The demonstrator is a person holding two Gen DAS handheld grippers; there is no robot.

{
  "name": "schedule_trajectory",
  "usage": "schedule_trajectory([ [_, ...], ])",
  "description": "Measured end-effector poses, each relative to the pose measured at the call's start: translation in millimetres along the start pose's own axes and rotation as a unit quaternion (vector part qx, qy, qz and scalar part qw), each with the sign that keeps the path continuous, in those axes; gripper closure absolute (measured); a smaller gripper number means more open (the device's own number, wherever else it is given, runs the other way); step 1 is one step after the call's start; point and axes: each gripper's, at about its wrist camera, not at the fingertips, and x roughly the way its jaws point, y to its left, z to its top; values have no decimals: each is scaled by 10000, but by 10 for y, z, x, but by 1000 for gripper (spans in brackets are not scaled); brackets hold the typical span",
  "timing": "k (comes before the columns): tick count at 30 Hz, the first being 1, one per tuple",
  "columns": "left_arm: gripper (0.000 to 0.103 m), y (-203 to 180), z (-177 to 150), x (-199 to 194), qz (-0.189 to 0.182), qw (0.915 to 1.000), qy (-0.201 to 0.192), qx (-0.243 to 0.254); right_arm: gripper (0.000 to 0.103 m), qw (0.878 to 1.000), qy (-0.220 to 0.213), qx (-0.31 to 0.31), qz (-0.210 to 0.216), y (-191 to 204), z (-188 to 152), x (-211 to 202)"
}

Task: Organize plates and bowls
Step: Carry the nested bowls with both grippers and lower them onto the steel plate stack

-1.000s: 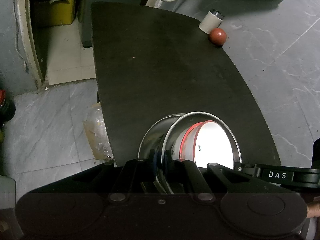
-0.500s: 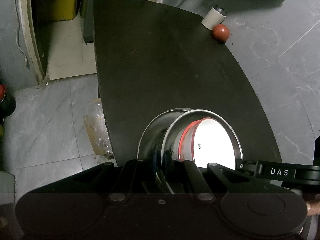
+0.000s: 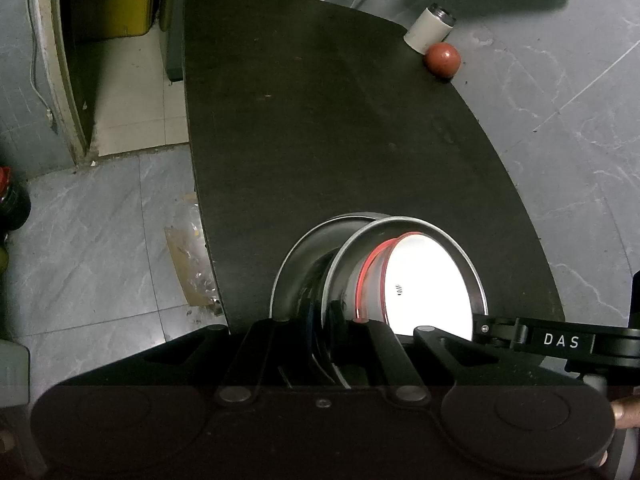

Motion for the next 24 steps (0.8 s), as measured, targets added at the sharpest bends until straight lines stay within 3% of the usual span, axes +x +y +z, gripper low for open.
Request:
schedule_trajectory([
  [24,98,5,2,57,-20,10000,65,-28,90,9999,58,35,-78,24,29,22],
])
